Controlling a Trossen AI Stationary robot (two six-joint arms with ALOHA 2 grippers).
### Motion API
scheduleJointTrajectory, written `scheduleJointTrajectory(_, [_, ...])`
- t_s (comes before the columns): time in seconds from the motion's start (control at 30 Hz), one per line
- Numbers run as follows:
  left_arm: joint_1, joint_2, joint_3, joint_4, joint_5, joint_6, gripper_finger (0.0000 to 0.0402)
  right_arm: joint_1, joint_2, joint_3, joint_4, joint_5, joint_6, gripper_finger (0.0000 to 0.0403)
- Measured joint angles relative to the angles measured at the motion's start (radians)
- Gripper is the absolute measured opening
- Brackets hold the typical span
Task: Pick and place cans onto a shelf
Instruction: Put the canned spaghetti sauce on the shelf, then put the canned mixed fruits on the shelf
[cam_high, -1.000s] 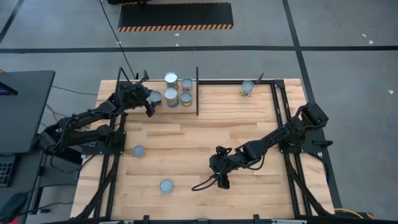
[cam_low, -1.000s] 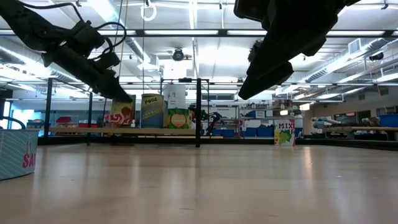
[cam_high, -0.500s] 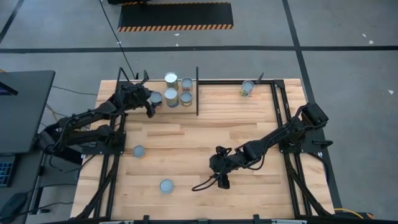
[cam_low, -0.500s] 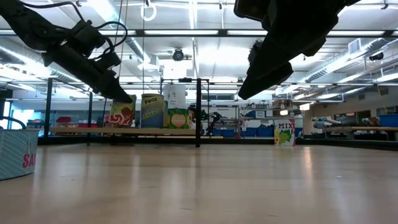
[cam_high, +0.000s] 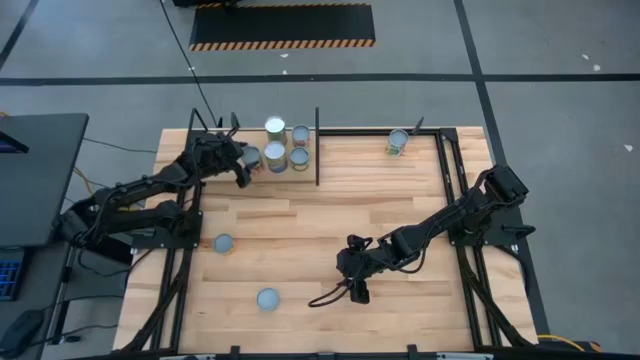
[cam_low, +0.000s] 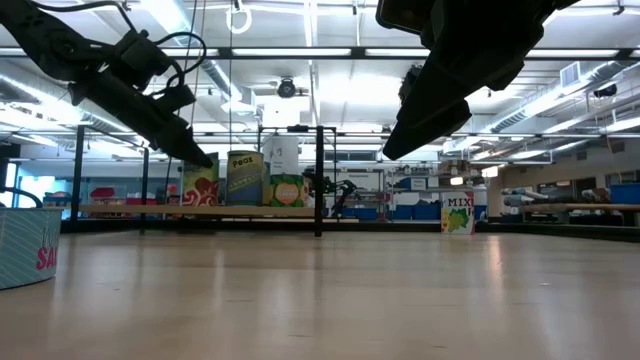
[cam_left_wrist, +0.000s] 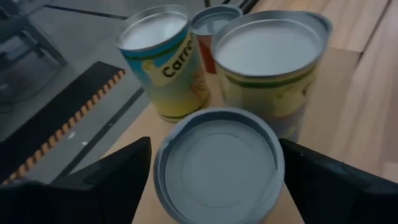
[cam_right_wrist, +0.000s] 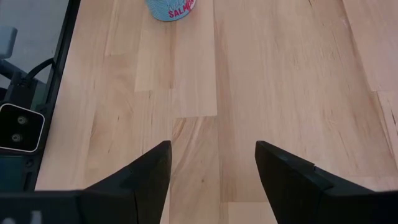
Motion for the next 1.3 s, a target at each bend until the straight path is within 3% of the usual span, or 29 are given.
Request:
scheduleJointTrajectory(0.8, [0.000,-0.012,0.000,0.060,-0.060,-0.007,0.0348,0.000,-0.003,0.000,-0.006,0.000,-0.027,0.0239])
scheduleJointTrajectory(0.97, [-0.019,-0.079,0.005,0.056,-0.060,-0.017,0.0348,-0.018,-0.077,0.000,-0.062,0.006,-0.102,0.0239])
scheduleJointTrajectory(1.1, [-0.043,-0.152,0.052,0.023,-0.059,-0.078,0.0348,-0.052,-0.176,0.000,-0.137,0.110,-0.169,0.0239])
scheduleJointTrajectory(1.2, [-0.071,-0.205,0.105,-0.018,-0.050,-0.179,0.0348,-0.096,-0.261,-0.006,-0.177,0.282,-0.226,0.0241])
scheduleJointTrajectory(1.3, [-0.107,-0.251,0.140,-0.052,0.032,-0.306,0.0348,-0.179,-0.350,-0.044,-0.198,0.439,-0.243,0.0245])
